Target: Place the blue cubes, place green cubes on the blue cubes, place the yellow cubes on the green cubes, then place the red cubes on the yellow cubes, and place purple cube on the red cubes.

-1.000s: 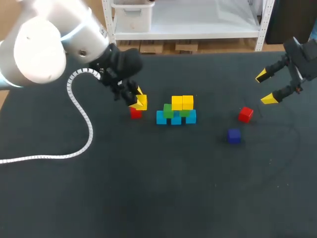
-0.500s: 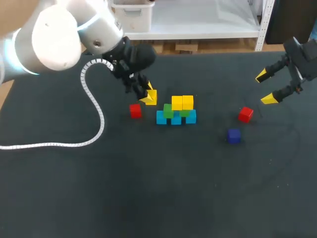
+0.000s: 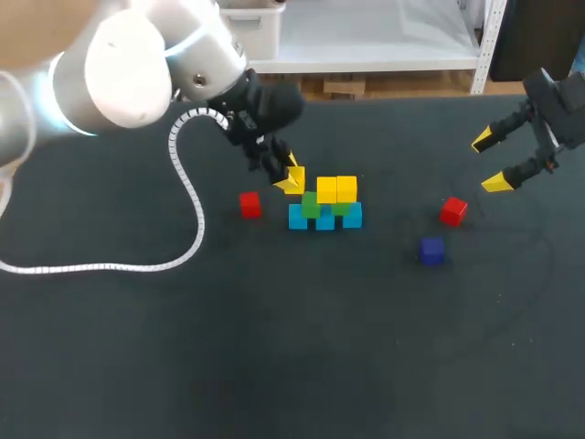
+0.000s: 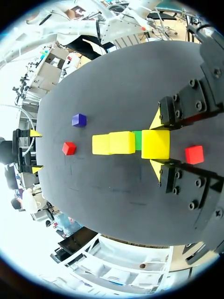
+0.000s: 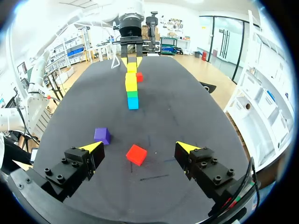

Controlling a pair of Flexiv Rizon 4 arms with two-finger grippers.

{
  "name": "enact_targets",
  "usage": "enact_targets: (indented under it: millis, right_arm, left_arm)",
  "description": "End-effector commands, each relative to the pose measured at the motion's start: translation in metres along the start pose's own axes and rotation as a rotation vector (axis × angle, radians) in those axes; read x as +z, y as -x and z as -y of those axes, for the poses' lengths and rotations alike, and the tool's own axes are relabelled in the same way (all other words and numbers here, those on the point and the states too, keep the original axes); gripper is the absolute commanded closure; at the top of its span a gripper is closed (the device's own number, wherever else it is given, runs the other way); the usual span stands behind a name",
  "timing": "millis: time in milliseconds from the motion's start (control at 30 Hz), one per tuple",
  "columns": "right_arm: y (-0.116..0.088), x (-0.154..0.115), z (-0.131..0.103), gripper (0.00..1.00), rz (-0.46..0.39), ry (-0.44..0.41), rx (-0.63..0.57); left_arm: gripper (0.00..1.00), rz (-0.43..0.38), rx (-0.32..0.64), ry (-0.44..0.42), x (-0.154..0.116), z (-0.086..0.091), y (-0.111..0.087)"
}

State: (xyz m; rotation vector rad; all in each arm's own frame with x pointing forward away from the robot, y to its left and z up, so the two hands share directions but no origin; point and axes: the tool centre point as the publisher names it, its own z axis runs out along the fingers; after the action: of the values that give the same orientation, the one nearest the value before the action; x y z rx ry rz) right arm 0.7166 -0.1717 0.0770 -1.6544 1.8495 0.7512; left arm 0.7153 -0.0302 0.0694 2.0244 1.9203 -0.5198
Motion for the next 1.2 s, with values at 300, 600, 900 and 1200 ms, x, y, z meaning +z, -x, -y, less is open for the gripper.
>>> enact_targets:
  millis: [300,600,900,1200]
  right_arm:
    - [0.000,0.001,0.001,0.00,0.002,0.001,-0.001]
    - [0.000,0.001,0.001,0.00,0.002,0.001,-0.001]
    - [0.000,0.001,0.001,0.00,0.002,0.001,-0.001]
    - [0.000,0.001,0.001,0.00,0.002,0.001,-0.001]
  left_arm:
    - [1.00,0.007,-0.036,0.014,0.009,0.002,0.004]
    - [1.00,0.011,-0.062,0.024,0.012,0.004,0.004]
    - [1.00,0.006,-0.066,0.027,0.014,0.005,0.004]
    - [1.00,0.007,-0.063,0.024,0.015,0.005,0.005]
